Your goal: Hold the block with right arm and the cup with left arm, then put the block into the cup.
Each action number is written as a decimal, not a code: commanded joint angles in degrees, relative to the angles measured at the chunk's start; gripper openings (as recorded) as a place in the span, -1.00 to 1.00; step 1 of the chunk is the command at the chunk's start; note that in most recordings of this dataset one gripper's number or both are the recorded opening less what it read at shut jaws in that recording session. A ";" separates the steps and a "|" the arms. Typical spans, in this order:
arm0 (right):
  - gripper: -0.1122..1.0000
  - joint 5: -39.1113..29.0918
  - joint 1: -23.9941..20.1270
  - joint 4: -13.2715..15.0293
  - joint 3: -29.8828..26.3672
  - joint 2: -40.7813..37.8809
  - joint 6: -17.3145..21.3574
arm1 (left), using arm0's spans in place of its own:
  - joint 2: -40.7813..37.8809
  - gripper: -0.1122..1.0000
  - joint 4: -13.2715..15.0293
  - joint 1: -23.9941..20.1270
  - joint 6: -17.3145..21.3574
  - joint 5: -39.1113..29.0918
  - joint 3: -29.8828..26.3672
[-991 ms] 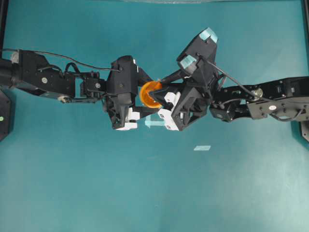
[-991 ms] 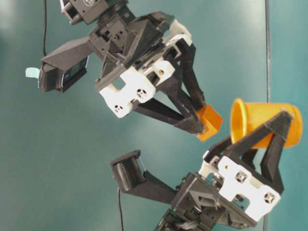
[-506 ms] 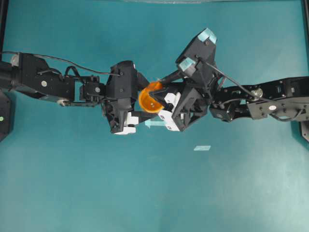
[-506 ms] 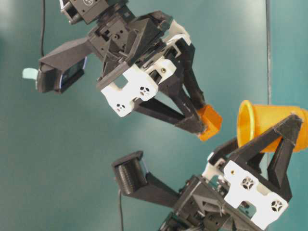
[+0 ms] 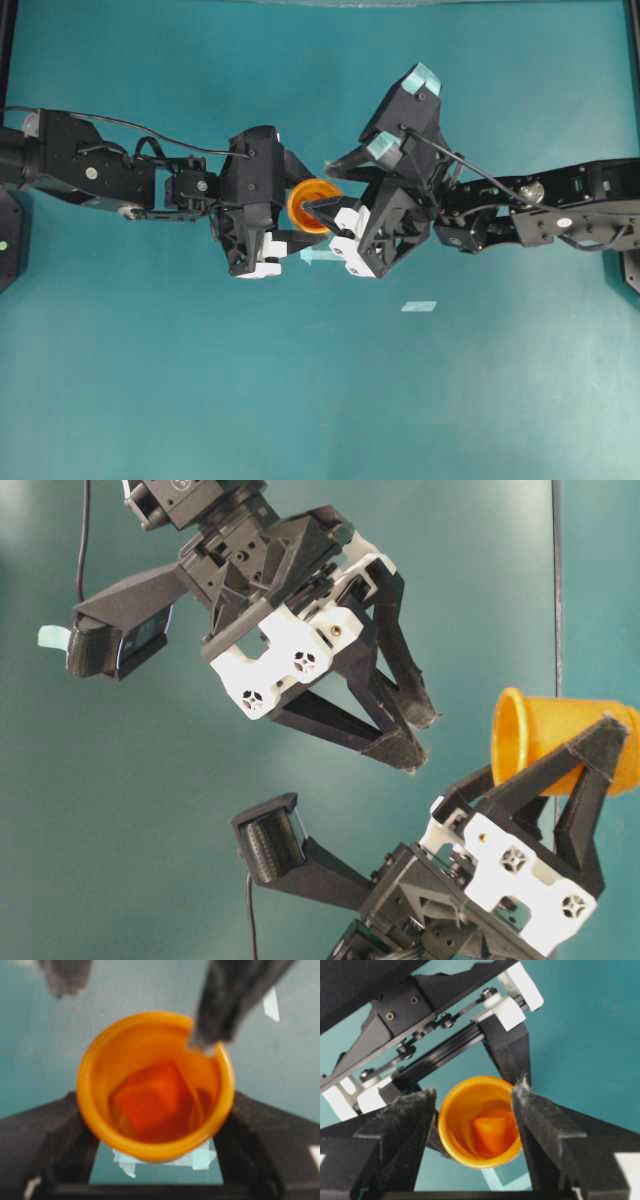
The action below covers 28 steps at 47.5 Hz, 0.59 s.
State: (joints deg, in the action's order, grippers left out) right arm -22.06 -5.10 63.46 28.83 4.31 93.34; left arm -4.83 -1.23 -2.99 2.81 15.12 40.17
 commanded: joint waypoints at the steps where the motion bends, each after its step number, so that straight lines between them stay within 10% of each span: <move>1: 0.33 -0.53 -0.09 0.26 -1.32 0.79 -0.09 | 1.14 0.34 -0.09 0.09 0.00 0.53 -0.53; 28: 0.33 -0.88 -0.09 0.00 -1.32 0.79 -0.09 | 1.05 0.34 -0.18 0.09 0.35 0.62 -0.62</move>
State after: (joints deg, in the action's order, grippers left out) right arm -22.85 -5.10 63.37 28.92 4.39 93.43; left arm -4.75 -1.23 -2.99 3.08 15.12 40.17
